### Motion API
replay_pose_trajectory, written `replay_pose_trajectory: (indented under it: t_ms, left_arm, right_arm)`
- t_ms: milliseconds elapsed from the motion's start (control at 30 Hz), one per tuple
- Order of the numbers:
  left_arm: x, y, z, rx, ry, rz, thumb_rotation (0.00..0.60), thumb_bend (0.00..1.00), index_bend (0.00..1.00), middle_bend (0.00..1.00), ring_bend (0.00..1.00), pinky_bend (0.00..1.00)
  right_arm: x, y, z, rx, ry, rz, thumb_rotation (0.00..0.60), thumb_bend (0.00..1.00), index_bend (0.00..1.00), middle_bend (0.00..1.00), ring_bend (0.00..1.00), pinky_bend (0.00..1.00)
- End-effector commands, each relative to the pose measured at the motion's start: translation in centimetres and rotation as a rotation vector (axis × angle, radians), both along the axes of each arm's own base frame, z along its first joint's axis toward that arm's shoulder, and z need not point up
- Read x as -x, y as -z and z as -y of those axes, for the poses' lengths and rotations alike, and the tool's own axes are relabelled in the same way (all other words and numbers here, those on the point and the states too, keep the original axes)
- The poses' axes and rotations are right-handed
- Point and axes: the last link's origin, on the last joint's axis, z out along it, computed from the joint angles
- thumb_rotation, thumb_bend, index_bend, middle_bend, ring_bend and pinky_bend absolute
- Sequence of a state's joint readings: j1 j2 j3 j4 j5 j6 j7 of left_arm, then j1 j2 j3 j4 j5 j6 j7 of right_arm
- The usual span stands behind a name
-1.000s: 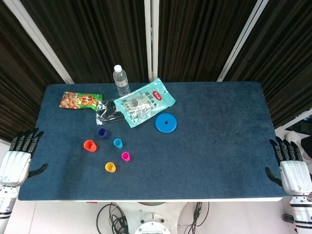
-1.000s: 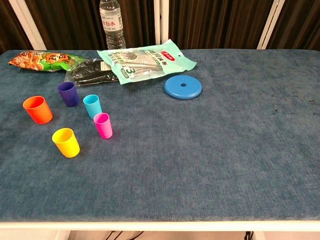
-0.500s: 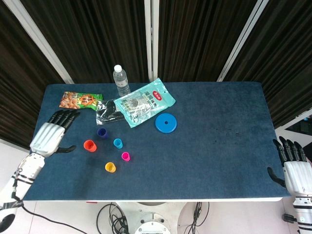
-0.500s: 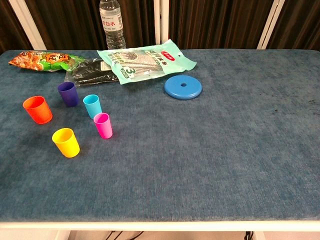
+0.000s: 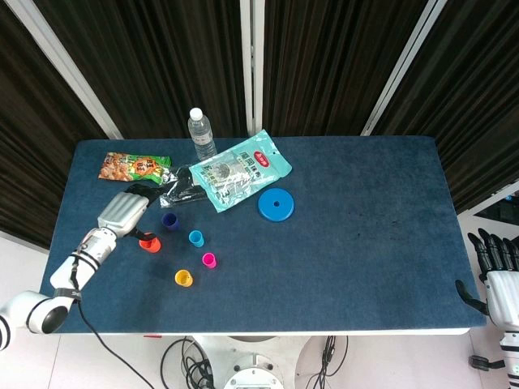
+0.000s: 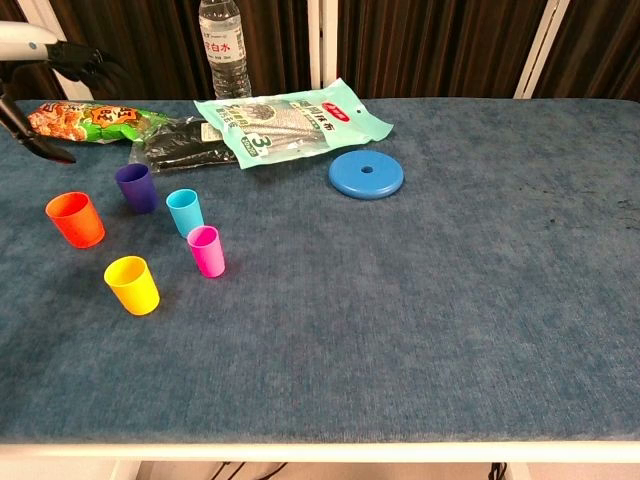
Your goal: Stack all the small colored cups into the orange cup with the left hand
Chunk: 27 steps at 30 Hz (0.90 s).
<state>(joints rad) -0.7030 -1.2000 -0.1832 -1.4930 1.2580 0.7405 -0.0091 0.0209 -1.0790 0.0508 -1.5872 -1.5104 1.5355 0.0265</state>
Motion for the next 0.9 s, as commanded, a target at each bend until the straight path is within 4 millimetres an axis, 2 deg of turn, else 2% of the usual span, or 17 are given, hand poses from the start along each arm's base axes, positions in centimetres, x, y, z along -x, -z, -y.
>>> replay_pose_trajectory:
  t_ms: [33, 233, 433, 900]
  left_arm:
    - [0.0, 1.1, -0.5, 0.010, -0.006, -0.020, 0.600, 0.15, 0.16, 0.18, 0.16, 0.12]
    - [-0.3, 2.8, -1.6, -0.001, -0.015, -0.020, 0.600, 0.14, 0.19, 0.21, 0.20, 0.12]
    - [0.2, 4.2, -2.5, 0.003, -0.043, -0.040, 0.600, 0.15, 0.22, 0.23, 0.25, 0.12]
    - [0.7, 6.8, -3.1, 0.020, -0.032, -0.058, 0.600, 0.16, 0.31, 0.31, 0.36, 0.14]
  right_arm:
    - [0.0, 0.0, 0.0, -0.003, 0.000, 0.000, 0.600, 0.26, 0.00, 0.00, 0.00, 0.00]
    - [0.2, 0.2, 0.0, -0.014, 0.005, 0.001, 0.600, 0.26, 0.00, 0.00, 0.00, 0.00]
    - [0.3, 0.4, 0.0, -0.025, 0.010, 0.000, 0.600, 0.26, 0.00, 0.00, 0.00, 0.00]
    - [0.6, 0.7, -0.1, -0.053, 0.036, -0.007, 0.600, 0.27, 0.00, 0.00, 0.00, 0.00]
